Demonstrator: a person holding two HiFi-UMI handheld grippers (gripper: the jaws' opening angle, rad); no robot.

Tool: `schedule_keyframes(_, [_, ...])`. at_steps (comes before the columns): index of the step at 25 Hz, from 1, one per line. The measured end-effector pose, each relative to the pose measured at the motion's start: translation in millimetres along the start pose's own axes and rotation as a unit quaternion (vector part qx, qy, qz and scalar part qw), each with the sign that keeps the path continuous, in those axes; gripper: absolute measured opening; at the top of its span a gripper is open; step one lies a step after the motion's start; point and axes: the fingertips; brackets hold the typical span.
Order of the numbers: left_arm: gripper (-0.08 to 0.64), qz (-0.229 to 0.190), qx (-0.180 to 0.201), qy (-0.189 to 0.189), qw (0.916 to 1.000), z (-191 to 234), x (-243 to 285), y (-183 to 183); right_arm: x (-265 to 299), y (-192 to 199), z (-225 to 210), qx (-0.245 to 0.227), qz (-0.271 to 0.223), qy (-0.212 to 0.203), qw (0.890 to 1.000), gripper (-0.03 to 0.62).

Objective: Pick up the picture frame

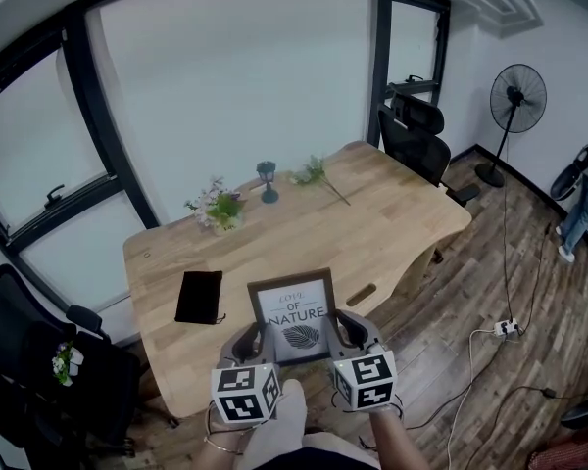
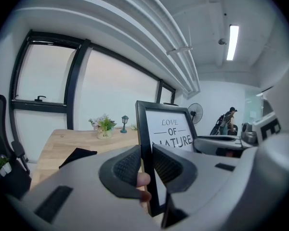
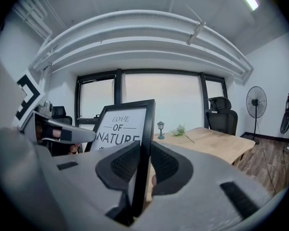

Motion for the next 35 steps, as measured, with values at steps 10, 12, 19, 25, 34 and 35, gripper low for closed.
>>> schedule_keyframes(10, [0.067, -0.014, 0.014, -0.005, 0.9998, -14.6, -17.8, -7.1, -22.3, -6.5, -1.3, 0.001, -0.027, 0.0, 1.0, 0.069])
schedule_keyframes(12, [0.067, -0.018, 0.018, -0.004, 0.9997, -19.4, -20.1, -10.7, -27.3, -11.5, -3.2, 0.0, -0.036, 0.001, 0.999, 0.069])
schedule_keyframes(19, [0.067, -0.035, 0.029, -0.006, 0.999, -29.4, -29.6, -23.2, -42.4, -23.4, -7.1, -0.009, -0.061, 0.008, 0.998, 0.069])
schedule_keyframes(25, [0.067, -0.049, 0.033, -0.001, 0.9983, -29.8, -40.1, -33.2, -53.0, -34.1, -2.4, -0.017, -0.079, 0.02, 0.996, 0.069])
schedule_keyframes(34, [0.067, -0.062, 0.034, 0.017, 0.9973, -24.3, -61.5, -38.2, -66.1, -44.9, 15.3, -0.017, -0.095, 0.03, 0.995, 0.069])
schedule_keyframes(35, [0.067, -0.063, 0.035, 0.018, 0.9972, -23.3, -64.2, -37.9, -67.4, -44.8, 17.8, -0.016, -0.095, 0.031, 0.995, 0.069])
Point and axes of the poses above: the fingertips, and each gripper's own axes: x forward along the fingers, z to its left, y out of its underside, and after that the axes turned 12 degrees about z, right-handed
